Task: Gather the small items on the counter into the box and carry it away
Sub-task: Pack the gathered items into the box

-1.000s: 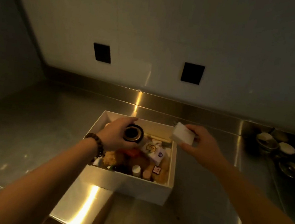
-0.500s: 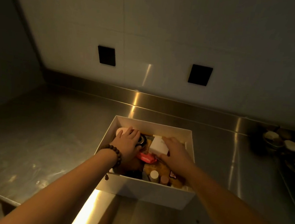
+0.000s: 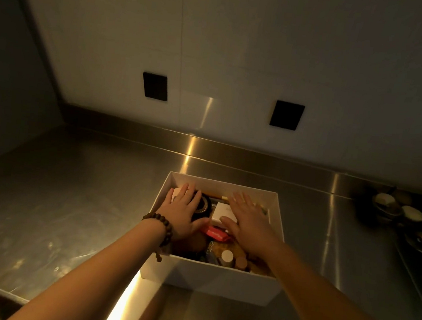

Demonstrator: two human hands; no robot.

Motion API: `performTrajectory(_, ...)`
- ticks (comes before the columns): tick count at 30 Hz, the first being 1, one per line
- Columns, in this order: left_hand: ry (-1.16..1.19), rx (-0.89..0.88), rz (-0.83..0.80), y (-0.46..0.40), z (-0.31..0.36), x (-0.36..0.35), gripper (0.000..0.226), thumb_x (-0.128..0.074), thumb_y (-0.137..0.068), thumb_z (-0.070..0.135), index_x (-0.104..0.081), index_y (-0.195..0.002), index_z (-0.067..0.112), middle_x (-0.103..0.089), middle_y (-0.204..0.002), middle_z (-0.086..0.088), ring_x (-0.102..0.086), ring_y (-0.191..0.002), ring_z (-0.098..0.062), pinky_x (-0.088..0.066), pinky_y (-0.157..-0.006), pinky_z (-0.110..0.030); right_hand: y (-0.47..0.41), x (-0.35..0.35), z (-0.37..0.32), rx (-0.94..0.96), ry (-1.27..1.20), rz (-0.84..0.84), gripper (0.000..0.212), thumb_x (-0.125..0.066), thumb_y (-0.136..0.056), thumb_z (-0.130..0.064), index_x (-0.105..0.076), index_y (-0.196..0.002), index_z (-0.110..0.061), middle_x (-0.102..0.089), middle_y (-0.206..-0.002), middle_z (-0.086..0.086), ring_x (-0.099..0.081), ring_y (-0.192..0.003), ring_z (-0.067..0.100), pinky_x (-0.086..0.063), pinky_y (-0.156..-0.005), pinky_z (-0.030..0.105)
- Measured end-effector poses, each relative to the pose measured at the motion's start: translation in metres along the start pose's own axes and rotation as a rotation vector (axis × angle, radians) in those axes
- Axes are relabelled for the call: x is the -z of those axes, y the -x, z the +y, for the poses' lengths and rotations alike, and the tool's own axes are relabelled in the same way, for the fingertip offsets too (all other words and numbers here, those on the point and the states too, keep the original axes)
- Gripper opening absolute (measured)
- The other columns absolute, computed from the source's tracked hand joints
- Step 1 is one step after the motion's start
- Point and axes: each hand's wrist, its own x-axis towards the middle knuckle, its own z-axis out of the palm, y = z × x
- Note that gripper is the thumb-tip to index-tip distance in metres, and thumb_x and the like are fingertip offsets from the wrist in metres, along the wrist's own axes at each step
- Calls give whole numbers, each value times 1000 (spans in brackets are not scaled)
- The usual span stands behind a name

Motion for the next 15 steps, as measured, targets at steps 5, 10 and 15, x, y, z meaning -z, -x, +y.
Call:
performTrajectory(5,217,-50,83,9,-14,22,85,-43,-87,58,3,-148,21,15,-156,-2,17,-141,-18,10,-112,-39,9,24,14,-94,-231,140,66,-42,-94,-46,-10,-149,-27,-1,-159,-6,4,-145,11,-4,-116,37)
performTrajectory(10,515,-41,188,14,-35,36,90,-40,-81,66,1,-148,21,18,-154,2,21,-134,-6,11,-111,-34,26,28,32,-269,-522,257,71,-49,-93,-39,-5,-149,-28,9,-158,-9,-5,-146,18,-15,-115,41)
performTrajectory(15,802,91,48,20,-55,22,126,-46,-50,89,10,-146,29,14,-155,6,6,-142,-14,-8,-113,-37,39,17,34,-377,-813,186,85,-57,-88,-41,4,-148,-35,-9,-159,1,-27,-141,27,-28,-110,50)
